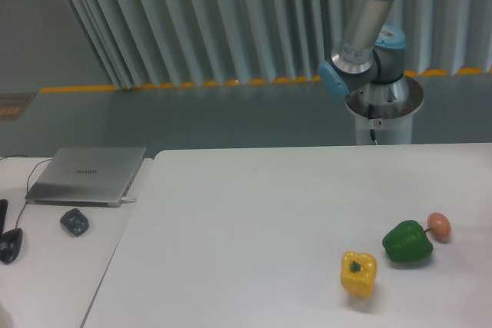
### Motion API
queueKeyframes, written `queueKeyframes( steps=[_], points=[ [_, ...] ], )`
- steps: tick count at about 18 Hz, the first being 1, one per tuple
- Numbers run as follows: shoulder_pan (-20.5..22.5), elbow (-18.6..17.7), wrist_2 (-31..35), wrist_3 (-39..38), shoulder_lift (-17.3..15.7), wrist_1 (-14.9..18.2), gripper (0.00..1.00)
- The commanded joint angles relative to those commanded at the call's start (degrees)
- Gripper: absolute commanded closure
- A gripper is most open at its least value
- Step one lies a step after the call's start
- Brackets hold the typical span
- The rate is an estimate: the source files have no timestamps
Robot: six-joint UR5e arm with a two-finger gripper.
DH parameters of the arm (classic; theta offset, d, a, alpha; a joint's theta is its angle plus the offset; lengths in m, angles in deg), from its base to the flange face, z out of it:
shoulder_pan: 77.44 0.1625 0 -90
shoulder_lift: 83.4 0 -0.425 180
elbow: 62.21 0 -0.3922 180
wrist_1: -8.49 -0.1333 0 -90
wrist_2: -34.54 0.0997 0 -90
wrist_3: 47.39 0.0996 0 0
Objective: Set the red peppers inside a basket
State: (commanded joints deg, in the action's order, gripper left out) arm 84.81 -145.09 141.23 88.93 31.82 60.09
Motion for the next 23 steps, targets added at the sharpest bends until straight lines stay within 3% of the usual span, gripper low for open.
queueKeyframes(
  steps=[1, 3, 12, 14, 16, 18, 19, 22, 23],
  points=[
    [0.0, 0.0, 0.09, -0.35, 0.18, -0.35, 0.33],
    [0.18, 0.09, 0.09, -0.79, 0.35, -0.36, 0.0],
    [0.09, -0.35, -0.35, -2.1, -0.17, -0.27, 0.0],
    [-2.09, -0.7, -2.01, -9.63, -1.22, 0.52, 0.0],
    [-4.03, -1.66, -1.93, -11.68, -1.93, 1.22, 0.0],
    [-6.14, -2.28, -2.2, -15.71, -2.81, 3.5, 0.0],
    [-7.63, -2.29, -3.68, -19.65, -3.59, 6.21, 0.0],
    [-9.13, -2.37, -12.54, -24.43, -5.44, 13.24, 0.0],
    [-10.27, -2.29, -13.0, -25.3, -5.53, 14.05, 0.0]
  ],
)
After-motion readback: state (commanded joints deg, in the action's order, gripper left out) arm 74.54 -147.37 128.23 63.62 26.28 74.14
